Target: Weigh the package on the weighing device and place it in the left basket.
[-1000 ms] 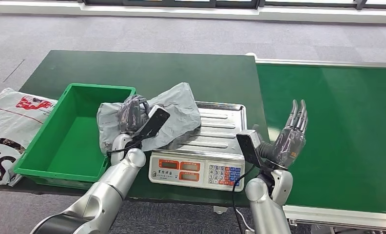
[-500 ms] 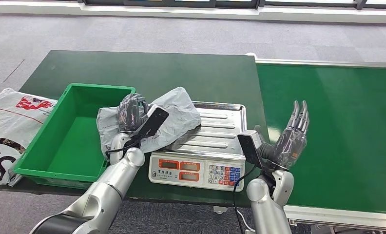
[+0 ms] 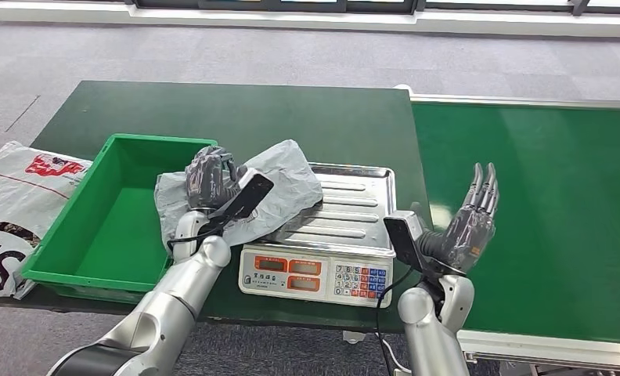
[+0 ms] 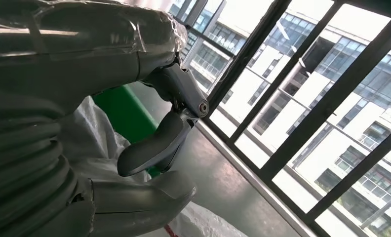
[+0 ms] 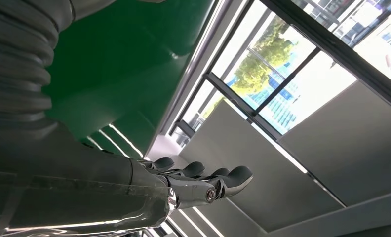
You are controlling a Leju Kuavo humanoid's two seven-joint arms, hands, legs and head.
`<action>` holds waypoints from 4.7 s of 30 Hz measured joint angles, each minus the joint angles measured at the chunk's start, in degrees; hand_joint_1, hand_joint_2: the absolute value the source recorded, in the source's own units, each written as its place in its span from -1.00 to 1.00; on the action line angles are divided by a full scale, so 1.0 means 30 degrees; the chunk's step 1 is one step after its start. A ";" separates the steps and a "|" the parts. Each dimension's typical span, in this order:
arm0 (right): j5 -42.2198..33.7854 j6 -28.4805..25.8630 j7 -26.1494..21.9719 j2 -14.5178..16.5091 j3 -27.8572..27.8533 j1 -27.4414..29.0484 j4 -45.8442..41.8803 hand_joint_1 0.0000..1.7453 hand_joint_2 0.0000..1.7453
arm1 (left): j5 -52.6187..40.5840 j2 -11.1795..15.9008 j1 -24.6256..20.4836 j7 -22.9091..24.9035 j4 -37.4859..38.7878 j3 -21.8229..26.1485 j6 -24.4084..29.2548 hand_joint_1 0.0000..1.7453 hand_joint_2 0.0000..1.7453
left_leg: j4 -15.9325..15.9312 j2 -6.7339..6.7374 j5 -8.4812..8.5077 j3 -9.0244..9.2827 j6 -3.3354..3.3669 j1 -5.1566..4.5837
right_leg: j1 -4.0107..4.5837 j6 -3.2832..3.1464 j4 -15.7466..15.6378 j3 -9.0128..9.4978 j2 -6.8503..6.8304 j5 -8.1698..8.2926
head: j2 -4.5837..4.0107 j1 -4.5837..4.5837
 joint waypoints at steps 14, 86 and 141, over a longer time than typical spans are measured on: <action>0.0036 0.0002 0.0754 0.0000 -0.0202 0.0044 -0.0087 -1.00 1.00 | 0.0050 -0.0731 0.1744 -0.3134 -0.7010 0.3844 0.0018 -1.00 1.00 | 0.0000 0.0007 -0.0002 -0.0022 0.0000 0.0000 | -0.0001 0.0000 0.0000 -0.0030 0.0008 -0.0001 | 0.0000 -0.0002; -0.0171 0.0007 -0.3027 0.0291 -0.2453 -0.0799 0.1798 -1.00 1.00 | 0.0488 -0.0906 -0.1612 0.1505 0.2134 -0.0467 -0.1297 -1.00 1.00 | 0.0002 -0.0016 0.0002 -0.0053 0.0003 -0.0002 | -0.0003 0.0007 0.0001 -0.0039 -0.0017 0.0006 | 0.0000 0.0000; -0.0479 0.0007 -0.0891 0.0395 -0.1809 -0.1412 0.2111 -1.00 1.00 | -0.7029 -0.0004 -0.1560 0.7512 0.4418 -0.3080 -0.4173 1.00 1.00 | 0.0002 -0.0015 0.0003 0.0016 0.0003 -0.0002 | -0.0002 0.0007 0.0001 0.0032 -0.0018 0.0006 | 0.0000 0.0000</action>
